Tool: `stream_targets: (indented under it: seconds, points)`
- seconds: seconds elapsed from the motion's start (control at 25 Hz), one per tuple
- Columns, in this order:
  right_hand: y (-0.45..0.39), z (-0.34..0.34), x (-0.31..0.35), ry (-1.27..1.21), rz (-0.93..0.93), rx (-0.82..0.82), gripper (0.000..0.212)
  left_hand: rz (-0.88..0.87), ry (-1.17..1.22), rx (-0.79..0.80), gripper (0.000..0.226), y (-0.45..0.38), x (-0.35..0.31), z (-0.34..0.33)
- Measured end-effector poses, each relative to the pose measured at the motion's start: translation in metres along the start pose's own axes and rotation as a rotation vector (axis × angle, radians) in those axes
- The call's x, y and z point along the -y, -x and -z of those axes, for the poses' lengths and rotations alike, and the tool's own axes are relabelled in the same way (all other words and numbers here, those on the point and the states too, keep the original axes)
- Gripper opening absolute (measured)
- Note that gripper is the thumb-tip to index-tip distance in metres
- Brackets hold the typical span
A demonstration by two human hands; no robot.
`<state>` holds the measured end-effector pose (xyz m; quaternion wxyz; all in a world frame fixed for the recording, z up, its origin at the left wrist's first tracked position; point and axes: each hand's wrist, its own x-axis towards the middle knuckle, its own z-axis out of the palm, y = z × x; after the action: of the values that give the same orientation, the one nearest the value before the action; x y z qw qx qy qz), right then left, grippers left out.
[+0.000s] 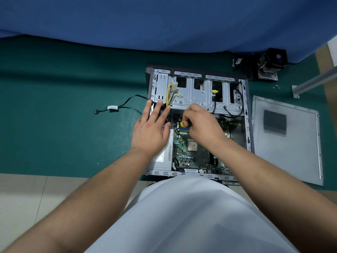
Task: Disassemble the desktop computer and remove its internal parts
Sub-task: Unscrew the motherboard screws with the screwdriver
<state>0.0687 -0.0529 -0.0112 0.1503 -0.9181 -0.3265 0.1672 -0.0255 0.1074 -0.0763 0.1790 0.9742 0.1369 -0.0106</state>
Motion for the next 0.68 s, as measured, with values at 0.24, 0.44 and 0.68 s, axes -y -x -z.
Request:
stream_targets:
  seconds: [0.24, 0.44, 0.68]
  points:
    - [0.0024, -0.0003, -0.004, -0.018, -0.013, -0.036, 0.035, 0.002, 0.002, 0.007, 0.056, -0.0003, 0.0001, 0.0005]
    - [0.0024, 0.0012, -0.0052, -0.027, -0.021, -0.054, 0.034, 0.0, 0.001, 0.014, 0.057, -0.0009, 0.0008, 0.0004]
    - [0.004, 0.0021, -0.008, -0.041, -0.033, -0.067, 0.034, -0.015, 0.011, -0.013, 0.055, -0.0007, 0.0031, -0.0027]
